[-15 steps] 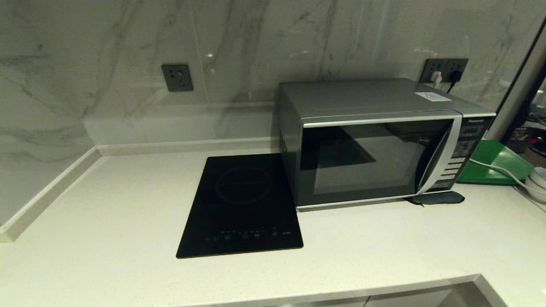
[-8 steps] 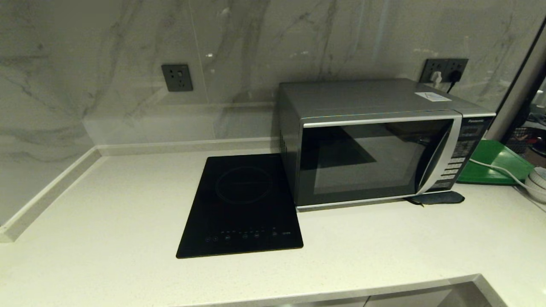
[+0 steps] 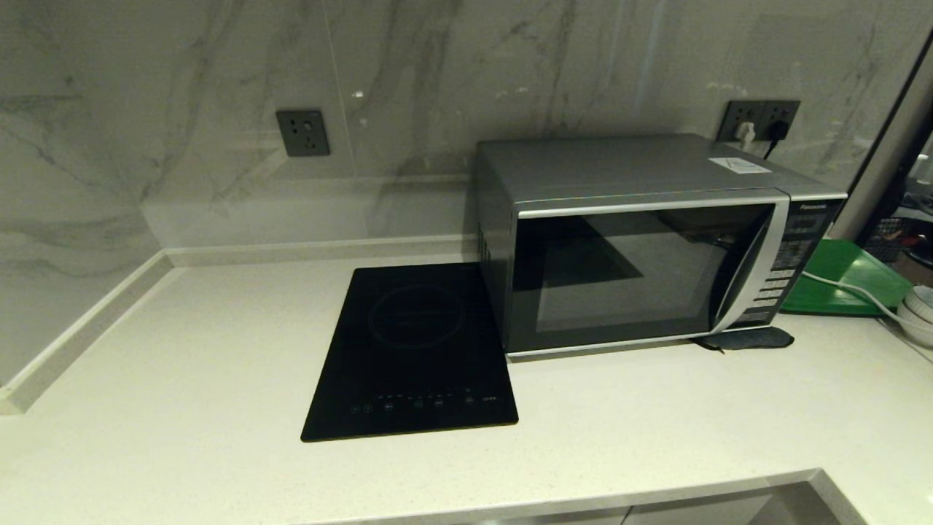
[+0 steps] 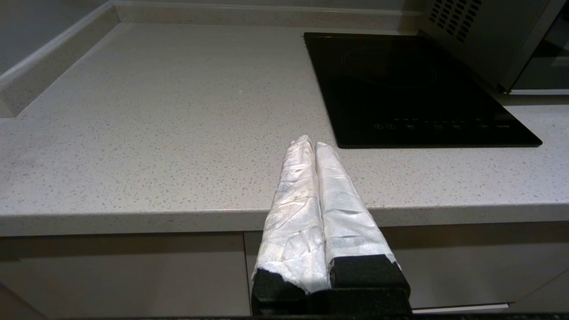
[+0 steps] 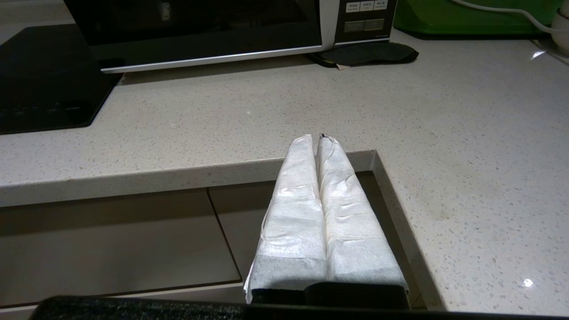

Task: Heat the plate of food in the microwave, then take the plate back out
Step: Open the microwave oven

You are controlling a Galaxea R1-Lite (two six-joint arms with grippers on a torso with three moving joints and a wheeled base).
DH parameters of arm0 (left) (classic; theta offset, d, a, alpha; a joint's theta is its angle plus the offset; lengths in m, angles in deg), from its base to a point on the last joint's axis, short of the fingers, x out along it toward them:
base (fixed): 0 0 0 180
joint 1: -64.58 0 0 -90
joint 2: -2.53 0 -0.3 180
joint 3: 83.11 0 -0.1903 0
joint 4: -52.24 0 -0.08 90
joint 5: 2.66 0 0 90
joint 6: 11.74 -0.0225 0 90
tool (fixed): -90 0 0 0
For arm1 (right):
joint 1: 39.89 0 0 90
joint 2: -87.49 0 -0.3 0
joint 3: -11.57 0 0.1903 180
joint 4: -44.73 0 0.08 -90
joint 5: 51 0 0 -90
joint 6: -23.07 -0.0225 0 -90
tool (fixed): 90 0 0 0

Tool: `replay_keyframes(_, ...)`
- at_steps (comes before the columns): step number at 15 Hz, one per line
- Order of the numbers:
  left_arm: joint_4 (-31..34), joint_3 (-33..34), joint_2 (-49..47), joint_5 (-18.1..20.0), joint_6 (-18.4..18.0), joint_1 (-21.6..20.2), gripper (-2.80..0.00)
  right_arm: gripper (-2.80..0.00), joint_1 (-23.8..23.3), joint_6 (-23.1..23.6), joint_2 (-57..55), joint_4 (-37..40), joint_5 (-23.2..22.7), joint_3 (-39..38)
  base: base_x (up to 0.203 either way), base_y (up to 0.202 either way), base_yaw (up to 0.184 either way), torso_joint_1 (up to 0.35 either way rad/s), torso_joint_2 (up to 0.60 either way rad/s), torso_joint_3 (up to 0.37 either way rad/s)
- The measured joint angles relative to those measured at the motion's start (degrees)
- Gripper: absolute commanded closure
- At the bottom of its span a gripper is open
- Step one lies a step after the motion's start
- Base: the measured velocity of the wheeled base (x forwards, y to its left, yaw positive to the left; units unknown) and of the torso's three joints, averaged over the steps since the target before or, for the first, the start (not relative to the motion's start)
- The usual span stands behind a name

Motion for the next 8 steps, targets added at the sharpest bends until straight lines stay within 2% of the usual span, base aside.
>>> replay_keyframes(8, 0.0, 0.0, 0.0, 0.0, 0.0, 0.0, 0.00, 0.00, 0.0, 0.0, 0.0, 0.0, 0.0, 0.0, 0.000, 0.000, 0.000, 0.000, 0.00, 0.000)
